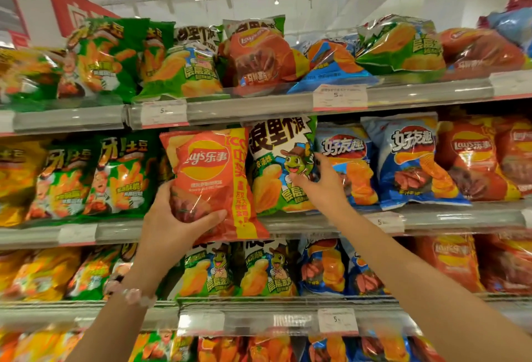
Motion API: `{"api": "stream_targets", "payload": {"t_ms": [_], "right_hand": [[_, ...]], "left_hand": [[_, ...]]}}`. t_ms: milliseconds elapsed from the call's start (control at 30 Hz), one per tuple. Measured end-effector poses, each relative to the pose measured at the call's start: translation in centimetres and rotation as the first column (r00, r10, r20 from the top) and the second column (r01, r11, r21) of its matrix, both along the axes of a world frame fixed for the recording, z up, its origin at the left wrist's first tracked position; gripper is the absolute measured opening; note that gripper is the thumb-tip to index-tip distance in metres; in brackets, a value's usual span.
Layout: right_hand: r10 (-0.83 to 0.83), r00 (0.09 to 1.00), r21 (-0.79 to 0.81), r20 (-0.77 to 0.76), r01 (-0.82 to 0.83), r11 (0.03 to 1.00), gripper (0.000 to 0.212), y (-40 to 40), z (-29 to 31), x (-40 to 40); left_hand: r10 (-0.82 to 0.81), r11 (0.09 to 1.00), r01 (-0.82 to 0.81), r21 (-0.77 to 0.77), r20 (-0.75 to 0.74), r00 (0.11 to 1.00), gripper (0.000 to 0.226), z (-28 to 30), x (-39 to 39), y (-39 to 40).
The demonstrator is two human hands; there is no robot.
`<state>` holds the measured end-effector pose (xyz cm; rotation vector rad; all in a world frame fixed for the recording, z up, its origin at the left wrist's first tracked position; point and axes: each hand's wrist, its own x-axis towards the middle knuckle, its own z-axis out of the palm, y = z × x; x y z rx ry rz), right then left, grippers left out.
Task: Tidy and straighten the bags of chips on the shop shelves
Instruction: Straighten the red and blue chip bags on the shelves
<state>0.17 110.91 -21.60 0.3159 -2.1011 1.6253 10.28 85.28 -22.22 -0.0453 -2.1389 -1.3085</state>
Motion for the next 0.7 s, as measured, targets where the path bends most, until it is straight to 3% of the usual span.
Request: {"api": "stream_targets", "payload": {"t_ms": [233,367,700], "right_hand": [[0.051,0.999,0.065,0.021,-0.052,0.997,0.049,-2.4,-1.0,-2.1],[0.088,0.994,0.118,0.065,-0.096,0.988,0.055,-2.4,-0.7,-2.4],[0.057,0.991,0.222,0.120,-0.082,0.972,0.064,-1.5,-0.3,-2.0]], "left_hand": [[-0.005,1.000,0.005,0.008,-0.026,1.000,0.105,-0.4,0.8,-0.6],[-0.031,1.000,0.031,-0.001,-0.050,0.998,0.096,-0.5,0.9,0.2],[-0.079,0.997,0.080,0.011,-0.068,0.995,0.108,-0.3,-0.1,3.4]]}}
